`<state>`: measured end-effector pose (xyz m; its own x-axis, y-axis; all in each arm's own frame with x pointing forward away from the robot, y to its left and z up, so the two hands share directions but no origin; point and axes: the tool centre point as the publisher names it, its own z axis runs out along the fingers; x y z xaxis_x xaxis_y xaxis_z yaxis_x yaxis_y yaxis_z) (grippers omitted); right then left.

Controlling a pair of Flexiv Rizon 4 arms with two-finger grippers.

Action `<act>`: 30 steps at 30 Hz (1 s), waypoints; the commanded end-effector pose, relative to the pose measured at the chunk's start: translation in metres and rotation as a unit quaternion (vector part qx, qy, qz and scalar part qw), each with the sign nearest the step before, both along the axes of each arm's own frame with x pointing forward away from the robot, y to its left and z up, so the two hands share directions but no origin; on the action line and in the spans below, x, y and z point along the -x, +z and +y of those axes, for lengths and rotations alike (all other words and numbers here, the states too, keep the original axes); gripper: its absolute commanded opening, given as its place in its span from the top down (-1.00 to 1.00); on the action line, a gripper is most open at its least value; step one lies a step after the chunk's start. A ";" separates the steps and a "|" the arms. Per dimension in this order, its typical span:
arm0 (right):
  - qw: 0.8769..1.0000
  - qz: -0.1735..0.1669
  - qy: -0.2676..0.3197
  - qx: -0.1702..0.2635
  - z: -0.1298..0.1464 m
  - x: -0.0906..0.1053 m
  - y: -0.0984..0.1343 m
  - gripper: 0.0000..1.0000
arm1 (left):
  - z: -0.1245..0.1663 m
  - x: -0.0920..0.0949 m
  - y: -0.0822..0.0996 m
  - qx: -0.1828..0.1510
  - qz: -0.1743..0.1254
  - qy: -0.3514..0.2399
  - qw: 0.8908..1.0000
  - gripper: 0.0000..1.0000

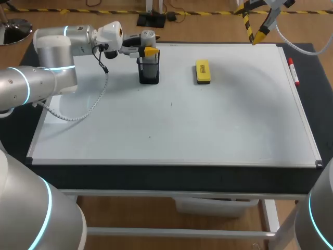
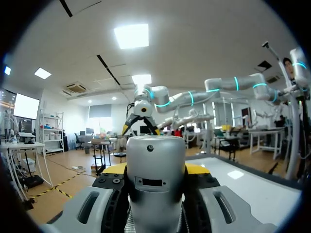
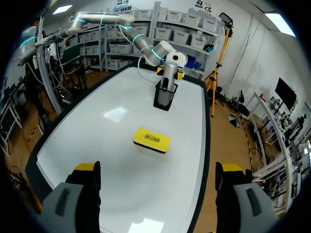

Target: Pick up the inspection probe, press it on each red-marked spot on the whiteboard one by one, put down the probe, pick up the eraser, and wipe off all the red marks.

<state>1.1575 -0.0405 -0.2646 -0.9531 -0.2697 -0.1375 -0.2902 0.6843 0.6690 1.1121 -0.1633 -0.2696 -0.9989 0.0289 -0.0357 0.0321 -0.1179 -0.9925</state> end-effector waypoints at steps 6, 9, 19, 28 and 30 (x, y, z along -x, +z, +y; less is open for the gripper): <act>1.000 0.000 0.001 0.002 -0.001 0.000 0.001 -1.00 | 0.001 -0.005 0.003 -0.011 -0.001 0.001 1.000 -1.00; 1.000 0.000 0.001 0.002 -0.001 0.000 0.001 -1.00 | 0.004 -0.003 0.009 -0.038 0.000 0.014 0.999 -1.00; 1.000 0.000 0.001 0.002 -0.001 0.000 0.001 -1.00 | 0.032 0.019 0.023 -0.152 0.037 0.136 0.978 -1.00; 1.000 0.000 0.001 0.002 -0.001 0.000 0.001 -1.00 | 0.045 0.059 0.037 -0.260 0.037 0.221 0.939 -1.00; 1.000 0.000 0.001 0.002 -0.001 0.000 0.001 -1.00 | 0.048 0.070 0.039 -0.266 0.037 0.229 0.936 -1.00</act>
